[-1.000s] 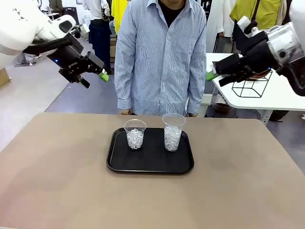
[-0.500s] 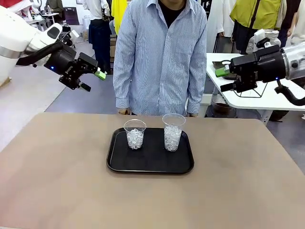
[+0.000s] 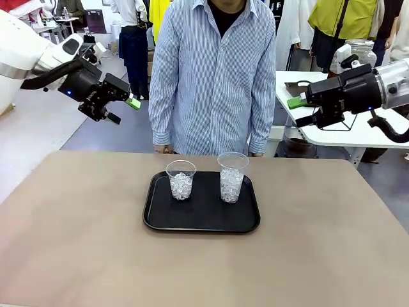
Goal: Pour the drink into the iced cup.
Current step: Pick up the iced cup indicated by the human and present it to them.
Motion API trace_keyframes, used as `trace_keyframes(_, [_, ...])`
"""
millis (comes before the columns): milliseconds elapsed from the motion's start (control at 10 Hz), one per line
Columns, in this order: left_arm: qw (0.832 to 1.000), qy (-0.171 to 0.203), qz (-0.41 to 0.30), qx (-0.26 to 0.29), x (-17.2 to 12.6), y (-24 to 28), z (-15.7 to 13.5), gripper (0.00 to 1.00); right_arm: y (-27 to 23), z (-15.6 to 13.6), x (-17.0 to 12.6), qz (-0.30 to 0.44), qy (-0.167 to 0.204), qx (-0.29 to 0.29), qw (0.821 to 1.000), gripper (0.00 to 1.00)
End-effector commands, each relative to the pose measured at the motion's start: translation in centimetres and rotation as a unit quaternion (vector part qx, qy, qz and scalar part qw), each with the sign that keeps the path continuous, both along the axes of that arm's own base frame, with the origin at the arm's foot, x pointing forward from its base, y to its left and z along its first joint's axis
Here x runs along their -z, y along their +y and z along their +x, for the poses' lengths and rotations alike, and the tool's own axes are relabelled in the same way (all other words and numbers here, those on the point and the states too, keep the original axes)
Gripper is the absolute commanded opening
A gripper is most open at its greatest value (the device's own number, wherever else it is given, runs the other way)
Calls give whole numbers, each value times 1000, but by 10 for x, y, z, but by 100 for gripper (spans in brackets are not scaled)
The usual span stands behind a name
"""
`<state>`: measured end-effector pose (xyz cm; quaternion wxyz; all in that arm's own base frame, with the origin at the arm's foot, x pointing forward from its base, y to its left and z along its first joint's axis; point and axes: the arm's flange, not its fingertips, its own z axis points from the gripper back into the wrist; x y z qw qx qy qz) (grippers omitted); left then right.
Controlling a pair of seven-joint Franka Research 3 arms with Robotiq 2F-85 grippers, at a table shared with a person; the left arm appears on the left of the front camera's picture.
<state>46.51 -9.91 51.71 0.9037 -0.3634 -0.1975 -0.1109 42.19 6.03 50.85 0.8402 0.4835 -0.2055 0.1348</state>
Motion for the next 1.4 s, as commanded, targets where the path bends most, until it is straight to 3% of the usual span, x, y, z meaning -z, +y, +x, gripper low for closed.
trace_keyframes(0, [1000, -2, 0, 2, 0, 0, 0, 100, 3, 1, 1, -2, -1, -1, 1000, 100])
trace_keyframes(300, [994, 61, -92, -12, 20, 36, 11, 100, -22, 24, 15, 126, 110, 7, 986, 100])
trace_keyframes(700, [973, 119, -195, -13, 54, 61, 16, 100, -42, 36, 50, 222, 183, -17, 957, 100])
trace_keyframes(1100, [961, 102, -255, 15, 80, 84, 24, 100, -52, 53, 79, 241, 206, -20, 948, 100])
trace_keyframes(1300, [959, 113, -257, 17, 89, 90, 35, 100, -55, 68, 94, 237, 227, 5, 945, 100])
